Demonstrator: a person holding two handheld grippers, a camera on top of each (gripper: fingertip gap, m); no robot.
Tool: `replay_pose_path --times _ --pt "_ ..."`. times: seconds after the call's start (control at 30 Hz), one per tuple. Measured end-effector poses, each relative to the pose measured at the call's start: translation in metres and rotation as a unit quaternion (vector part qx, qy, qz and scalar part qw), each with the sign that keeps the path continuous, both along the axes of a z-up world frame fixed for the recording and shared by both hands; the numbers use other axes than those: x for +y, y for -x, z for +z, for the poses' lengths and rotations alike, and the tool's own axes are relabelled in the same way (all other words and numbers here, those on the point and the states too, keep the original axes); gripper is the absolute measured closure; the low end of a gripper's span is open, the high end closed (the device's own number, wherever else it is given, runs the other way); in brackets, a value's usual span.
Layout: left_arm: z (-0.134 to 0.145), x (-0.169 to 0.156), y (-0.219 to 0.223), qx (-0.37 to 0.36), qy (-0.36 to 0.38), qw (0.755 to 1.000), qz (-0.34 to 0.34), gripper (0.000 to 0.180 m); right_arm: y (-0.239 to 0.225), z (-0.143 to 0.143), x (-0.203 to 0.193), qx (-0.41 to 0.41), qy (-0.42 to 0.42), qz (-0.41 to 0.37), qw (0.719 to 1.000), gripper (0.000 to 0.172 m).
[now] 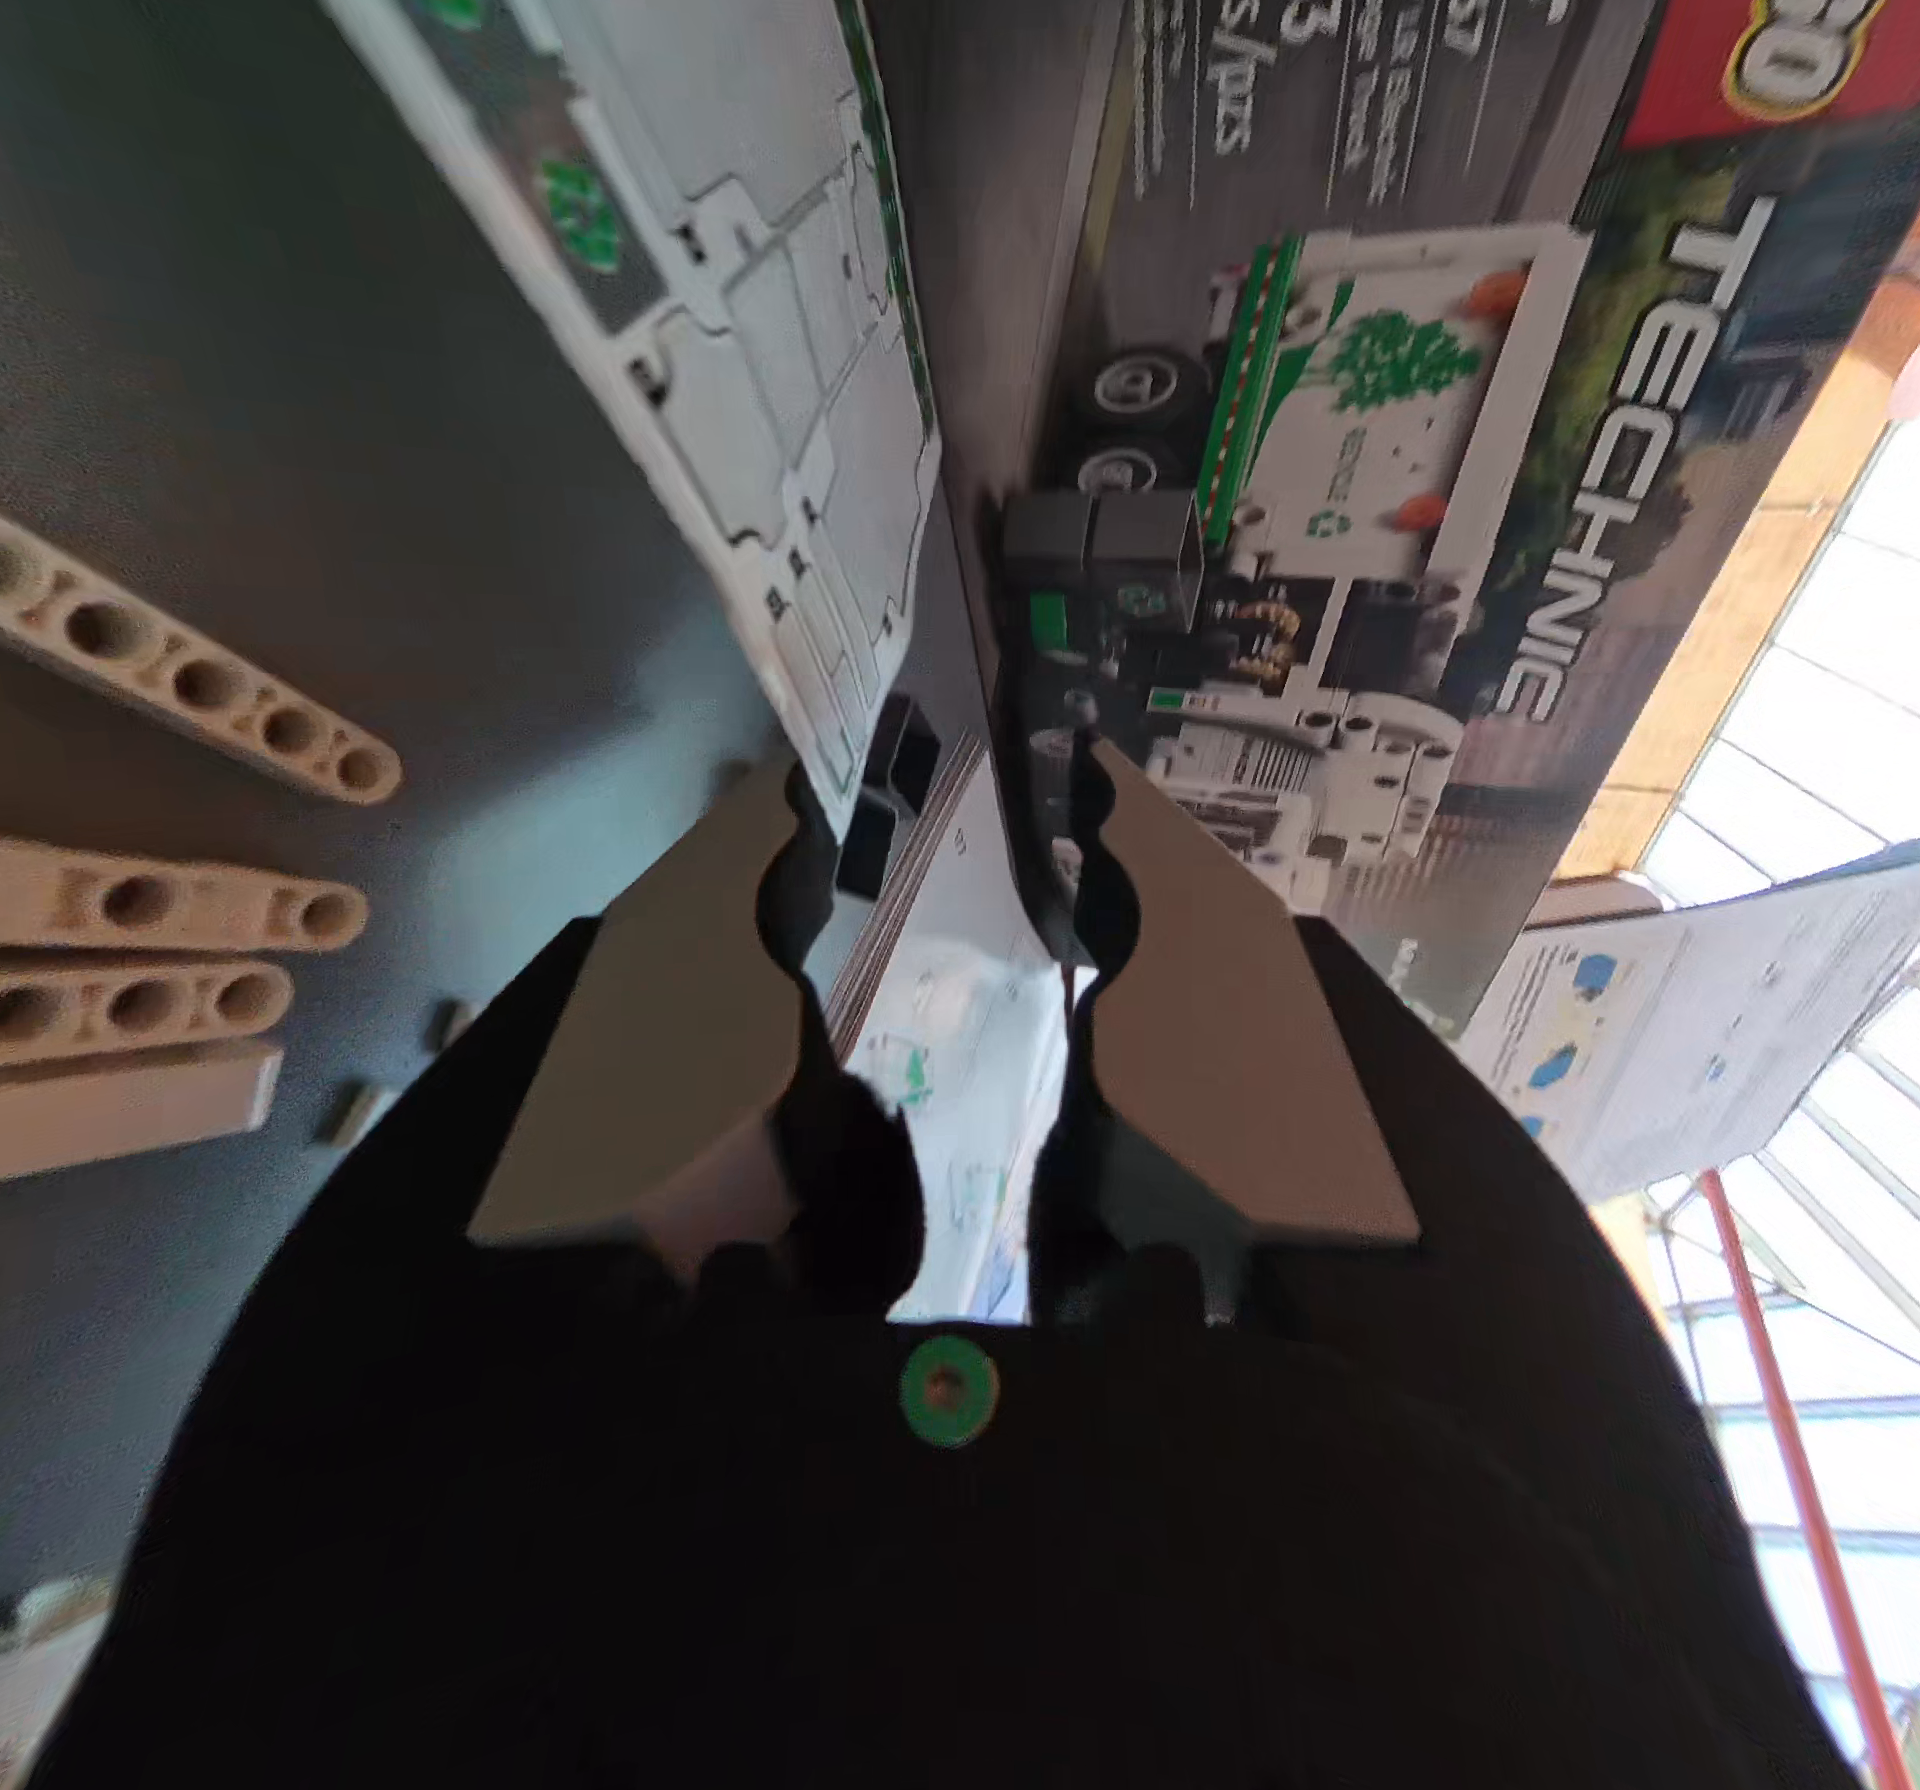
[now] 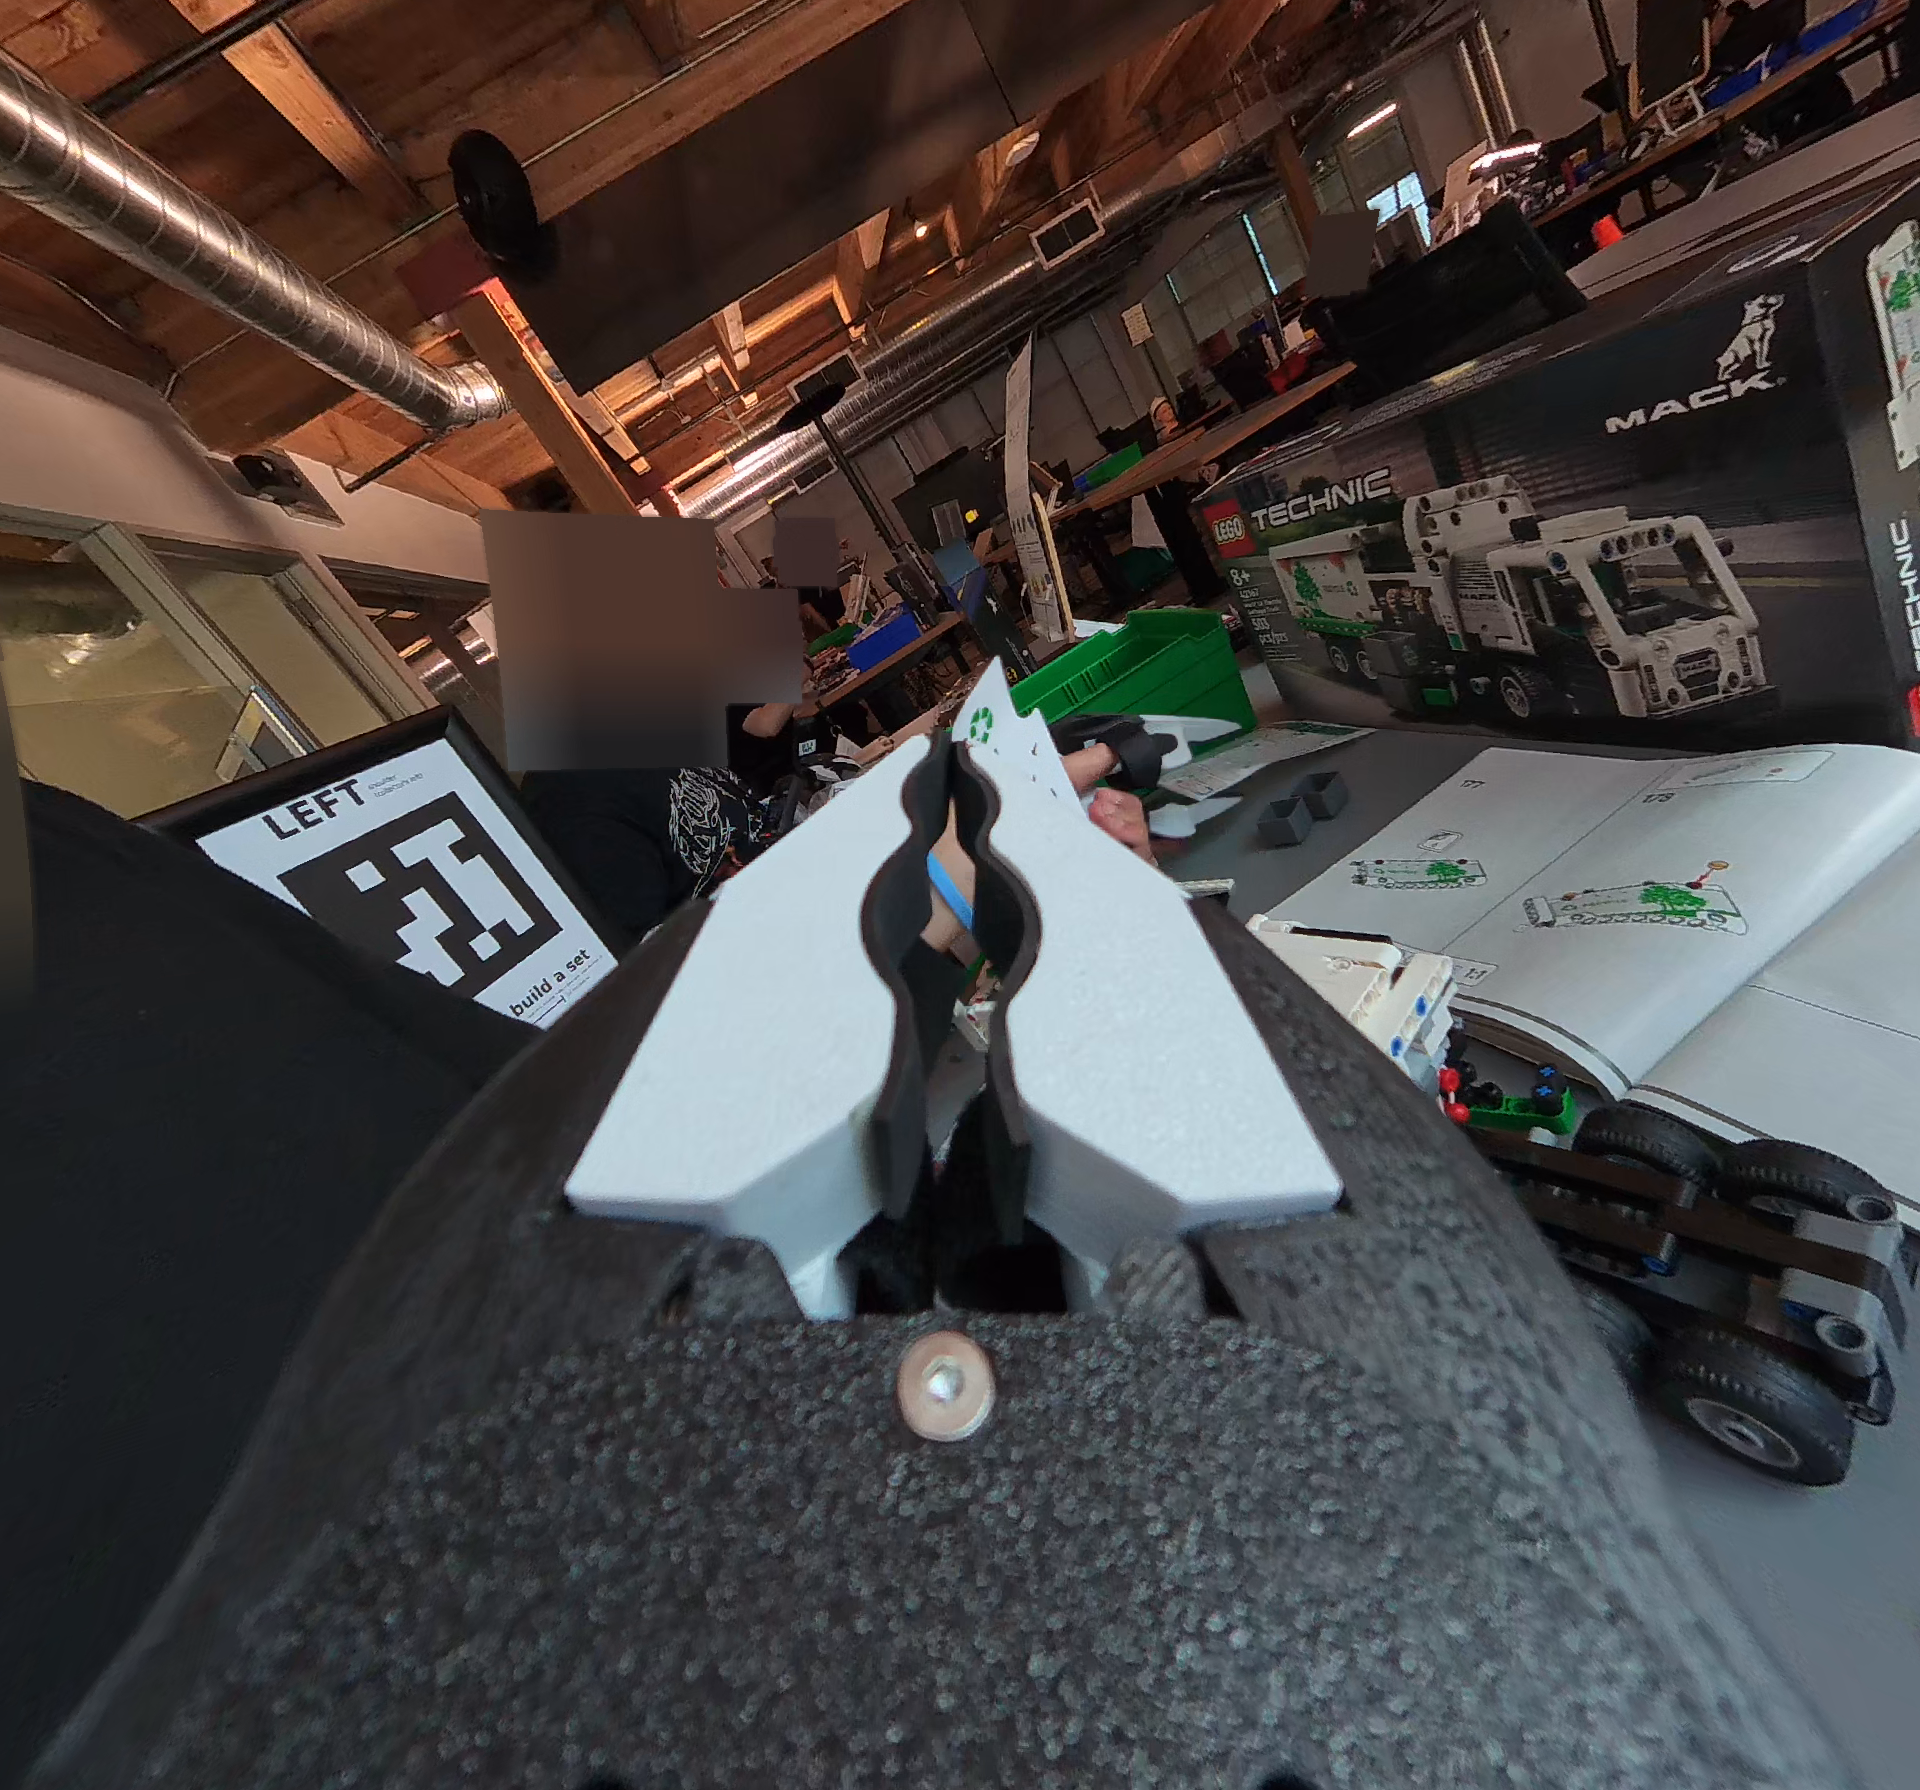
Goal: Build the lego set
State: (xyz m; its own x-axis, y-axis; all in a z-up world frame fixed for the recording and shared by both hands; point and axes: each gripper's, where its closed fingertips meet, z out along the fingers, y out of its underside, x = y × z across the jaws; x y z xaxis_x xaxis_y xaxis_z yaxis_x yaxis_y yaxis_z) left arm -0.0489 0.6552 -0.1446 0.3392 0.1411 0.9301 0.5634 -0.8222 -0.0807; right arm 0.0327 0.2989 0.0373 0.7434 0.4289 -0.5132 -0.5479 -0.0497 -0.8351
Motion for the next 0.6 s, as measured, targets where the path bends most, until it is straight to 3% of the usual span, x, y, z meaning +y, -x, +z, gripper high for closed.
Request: replay_pose_path --times 0.1,0.33,0.43,0.5,0.6 --pt "0.001 -0.021 0.006 0.043 -0.038 0.997 -0.045 0.118 -0.001 -0.001 0.0 0.001 0.002 0.0 1.0 0.172" --pt "0.052 -0.033 0.023 0.092 -0.193 0.973 -0.082 0.102 0.003 -0.005 0.004 -0.007 0.01 0.004 1.0 0.172" --pt "0.038 -0.017 0.011 0.077 -0.149 0.981 -0.095 0.103 0.007 -0.002 0.005 -0.008 0.007 0.006 1.0 0.172" --pt "0.024 -0.016 -0.002 0.059 -0.096 0.983 -0.147 0.094 0.011 -0.001 0.005 -0.013 0.008 0.007 1.0 0.172" --pt "0.002 -0.048 0.013 0.153 -0.107 0.953 -0.237 0.082 0.017 0.0 0.005 -0.025 0.009 0.008 1.0 0.172"
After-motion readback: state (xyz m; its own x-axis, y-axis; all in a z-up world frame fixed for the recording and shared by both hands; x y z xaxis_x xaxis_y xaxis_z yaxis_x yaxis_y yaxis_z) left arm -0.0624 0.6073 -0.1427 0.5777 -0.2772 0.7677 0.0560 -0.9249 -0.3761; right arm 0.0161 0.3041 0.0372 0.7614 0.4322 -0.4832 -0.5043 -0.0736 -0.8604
